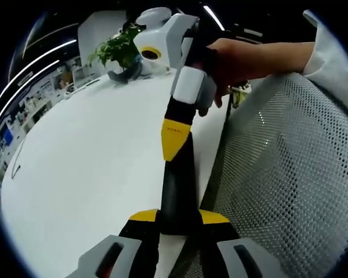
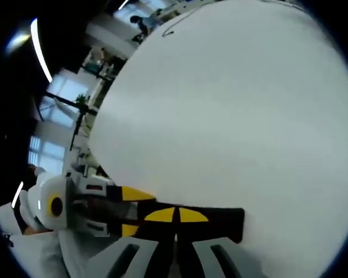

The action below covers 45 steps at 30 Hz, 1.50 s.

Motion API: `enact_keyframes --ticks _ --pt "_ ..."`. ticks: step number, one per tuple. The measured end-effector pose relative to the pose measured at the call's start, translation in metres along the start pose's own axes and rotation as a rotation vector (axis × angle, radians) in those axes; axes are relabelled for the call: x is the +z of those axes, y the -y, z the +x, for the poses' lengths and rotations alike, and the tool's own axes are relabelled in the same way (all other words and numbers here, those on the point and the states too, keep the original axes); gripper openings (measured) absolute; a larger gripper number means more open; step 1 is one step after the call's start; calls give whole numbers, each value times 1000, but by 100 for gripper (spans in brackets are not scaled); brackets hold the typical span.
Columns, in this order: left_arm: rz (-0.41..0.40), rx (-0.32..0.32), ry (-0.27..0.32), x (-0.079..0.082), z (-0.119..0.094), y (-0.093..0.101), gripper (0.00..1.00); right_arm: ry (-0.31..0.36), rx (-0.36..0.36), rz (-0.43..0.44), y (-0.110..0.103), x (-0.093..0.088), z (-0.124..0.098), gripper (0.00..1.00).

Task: Press the specified remote control buttons in sequence, fully releasing each button before pressing the next.

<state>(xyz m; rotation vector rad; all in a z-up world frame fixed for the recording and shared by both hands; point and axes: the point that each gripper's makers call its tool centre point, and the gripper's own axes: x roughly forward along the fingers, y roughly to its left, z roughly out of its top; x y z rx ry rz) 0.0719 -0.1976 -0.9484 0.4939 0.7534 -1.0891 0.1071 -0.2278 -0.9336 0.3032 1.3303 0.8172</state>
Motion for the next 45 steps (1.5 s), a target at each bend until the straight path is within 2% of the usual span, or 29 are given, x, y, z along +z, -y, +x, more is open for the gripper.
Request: enact_keyframes --ticks 8,32,41,45 --pt "15 3 2 0 0 0 24 -22 -11 -3 1 -4 3 0" --pt "20 3 0 -1 0 0 24 9 -47 -38 3 -1 7 0" --pt "17 4 -4 -1 0 0 24 10 -48 -28 3 -1 6 0" --pt "15 4 -4 0 0 0 24 2 -58 -51 2 -1 6 0"
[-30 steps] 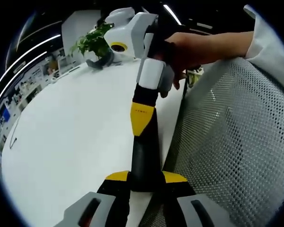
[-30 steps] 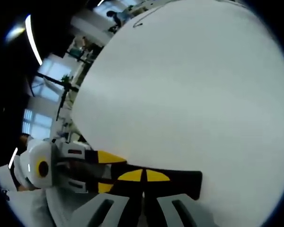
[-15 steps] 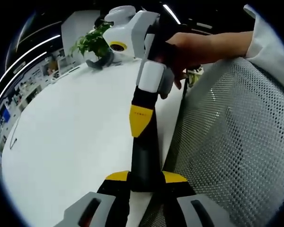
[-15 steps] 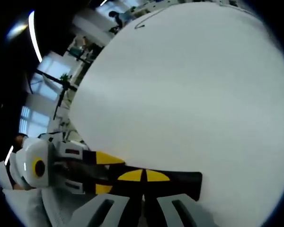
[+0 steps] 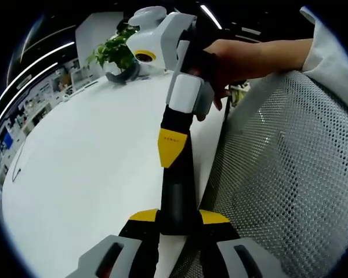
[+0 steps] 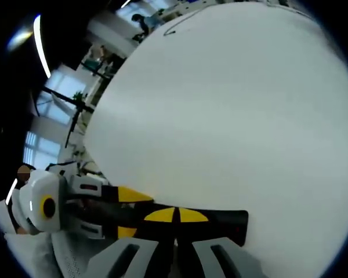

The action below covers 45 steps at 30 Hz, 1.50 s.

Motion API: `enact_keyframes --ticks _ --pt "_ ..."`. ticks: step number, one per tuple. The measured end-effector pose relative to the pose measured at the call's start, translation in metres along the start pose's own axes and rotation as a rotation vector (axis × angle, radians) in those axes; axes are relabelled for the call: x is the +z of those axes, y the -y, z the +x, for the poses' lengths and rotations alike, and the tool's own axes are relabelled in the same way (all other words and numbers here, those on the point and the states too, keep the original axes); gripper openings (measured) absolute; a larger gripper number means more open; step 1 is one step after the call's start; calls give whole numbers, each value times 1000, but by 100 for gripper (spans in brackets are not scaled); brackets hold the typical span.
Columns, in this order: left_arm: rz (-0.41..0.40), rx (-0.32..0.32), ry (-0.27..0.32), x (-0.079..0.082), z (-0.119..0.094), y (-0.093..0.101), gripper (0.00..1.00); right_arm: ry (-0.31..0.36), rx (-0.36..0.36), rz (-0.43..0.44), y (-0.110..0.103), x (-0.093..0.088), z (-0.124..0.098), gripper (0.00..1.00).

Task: Press the specified remote control buttons in sequence, fully releasing each button before pressing the next.

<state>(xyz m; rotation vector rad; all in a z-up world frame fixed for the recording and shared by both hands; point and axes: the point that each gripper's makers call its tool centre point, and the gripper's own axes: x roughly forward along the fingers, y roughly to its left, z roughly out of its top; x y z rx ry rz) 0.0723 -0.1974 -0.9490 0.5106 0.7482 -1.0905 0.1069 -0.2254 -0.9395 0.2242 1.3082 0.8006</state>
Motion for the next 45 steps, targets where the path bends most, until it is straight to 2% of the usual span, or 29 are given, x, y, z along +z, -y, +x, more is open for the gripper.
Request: enact_keyframes --ticks 5,9,21,27,45 --pt "-5 1 -1 0 0 0 24 0 -8 -6 2 0 -3 0" --pt "-22 1 0 0 0 0 24 50 22 42 1 8 -11 0" --pt "-72 5 4 1 0 -1 25 -11 54 111 -1 -6 -15 0" --pt "-52 7 4 2 0 0 24 -51 39 88 -1 -13 -11 0" --pt "-39 8 7 2 1 -1 24 -66 30 50 -1 -14 -8 0"
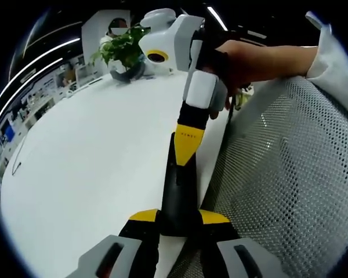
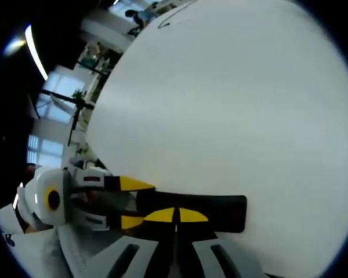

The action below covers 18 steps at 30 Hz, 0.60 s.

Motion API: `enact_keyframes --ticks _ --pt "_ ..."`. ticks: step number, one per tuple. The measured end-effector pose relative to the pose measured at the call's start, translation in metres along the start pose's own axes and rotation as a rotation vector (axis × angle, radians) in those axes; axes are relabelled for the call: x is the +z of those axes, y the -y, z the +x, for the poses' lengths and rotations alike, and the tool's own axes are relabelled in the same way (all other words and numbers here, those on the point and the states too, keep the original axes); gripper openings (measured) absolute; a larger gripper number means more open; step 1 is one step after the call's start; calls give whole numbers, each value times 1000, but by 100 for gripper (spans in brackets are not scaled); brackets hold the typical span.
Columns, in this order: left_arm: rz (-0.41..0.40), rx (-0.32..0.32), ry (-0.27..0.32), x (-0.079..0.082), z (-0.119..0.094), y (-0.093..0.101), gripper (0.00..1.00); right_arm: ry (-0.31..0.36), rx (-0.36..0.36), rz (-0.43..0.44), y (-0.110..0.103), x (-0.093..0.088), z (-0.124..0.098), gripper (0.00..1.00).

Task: Press the specified remote control buttons in sequence, fully releasing each button before pressing the next.

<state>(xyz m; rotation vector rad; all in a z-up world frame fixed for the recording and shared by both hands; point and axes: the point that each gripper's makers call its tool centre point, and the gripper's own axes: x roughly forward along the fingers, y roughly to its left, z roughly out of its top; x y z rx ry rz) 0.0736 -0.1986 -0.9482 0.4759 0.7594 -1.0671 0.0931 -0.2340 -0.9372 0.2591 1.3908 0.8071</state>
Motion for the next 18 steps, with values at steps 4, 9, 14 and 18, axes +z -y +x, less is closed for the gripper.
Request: enact_keyframes --ticks 4,9,14,18 --pt "10 1 1 0 0 0 24 2 -5 -8 0 0 0 0" --pt "7 0 3 0 0 0 24 7 -19 -33 -1 0 1 0" --pt "7 1 5 0 0 0 24 6 -33 -39 -1 1 2 0" --pt "10 1 4 0 0 0 24 4 -30 -35 1 1 2 0"
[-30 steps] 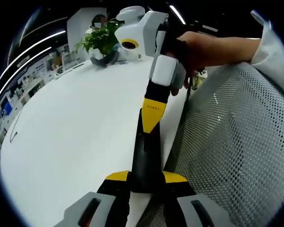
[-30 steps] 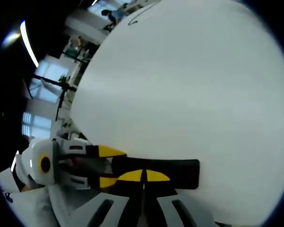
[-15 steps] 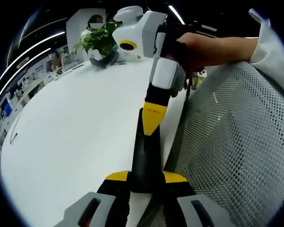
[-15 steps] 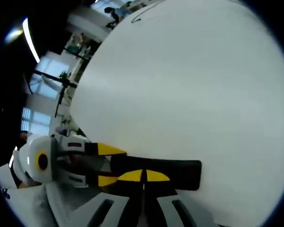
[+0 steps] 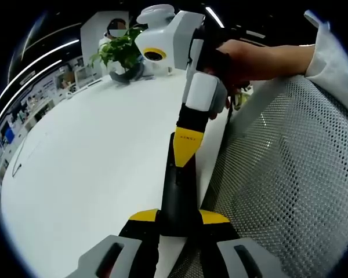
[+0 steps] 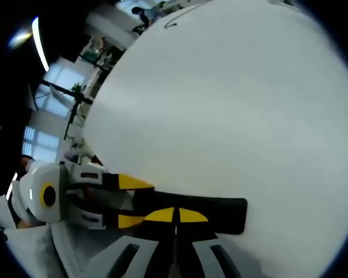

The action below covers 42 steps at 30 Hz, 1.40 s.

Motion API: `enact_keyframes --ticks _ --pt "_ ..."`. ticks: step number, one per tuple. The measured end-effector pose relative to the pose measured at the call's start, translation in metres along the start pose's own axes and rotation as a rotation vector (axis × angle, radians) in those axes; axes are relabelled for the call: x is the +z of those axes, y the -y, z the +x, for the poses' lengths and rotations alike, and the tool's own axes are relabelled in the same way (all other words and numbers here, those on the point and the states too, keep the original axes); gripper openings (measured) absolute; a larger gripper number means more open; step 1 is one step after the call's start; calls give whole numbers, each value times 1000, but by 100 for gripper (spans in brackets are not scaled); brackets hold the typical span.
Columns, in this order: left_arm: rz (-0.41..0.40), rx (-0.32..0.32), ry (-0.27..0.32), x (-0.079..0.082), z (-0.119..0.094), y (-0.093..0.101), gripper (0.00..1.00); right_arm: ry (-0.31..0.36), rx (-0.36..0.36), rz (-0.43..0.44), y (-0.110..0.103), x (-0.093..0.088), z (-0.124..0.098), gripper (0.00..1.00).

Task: Press the specified remote control buttons in sequence, fully releasing each button before pressing the next.

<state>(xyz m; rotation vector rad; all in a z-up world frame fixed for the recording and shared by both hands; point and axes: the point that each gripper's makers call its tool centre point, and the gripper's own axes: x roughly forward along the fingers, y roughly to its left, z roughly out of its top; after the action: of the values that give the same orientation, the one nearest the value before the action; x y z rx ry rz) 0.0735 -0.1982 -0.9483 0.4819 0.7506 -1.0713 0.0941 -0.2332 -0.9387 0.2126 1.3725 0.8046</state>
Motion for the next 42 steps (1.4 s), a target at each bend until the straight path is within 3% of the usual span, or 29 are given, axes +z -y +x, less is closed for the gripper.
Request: enact_keyframes --ticks 31,42 --pt "2 -3 5 0 0 0 24 -60 33 95 1 -11 -3 0" --pt "4 -2 6 0 0 0 24 -63 16 45 -2 -12 -2 0"
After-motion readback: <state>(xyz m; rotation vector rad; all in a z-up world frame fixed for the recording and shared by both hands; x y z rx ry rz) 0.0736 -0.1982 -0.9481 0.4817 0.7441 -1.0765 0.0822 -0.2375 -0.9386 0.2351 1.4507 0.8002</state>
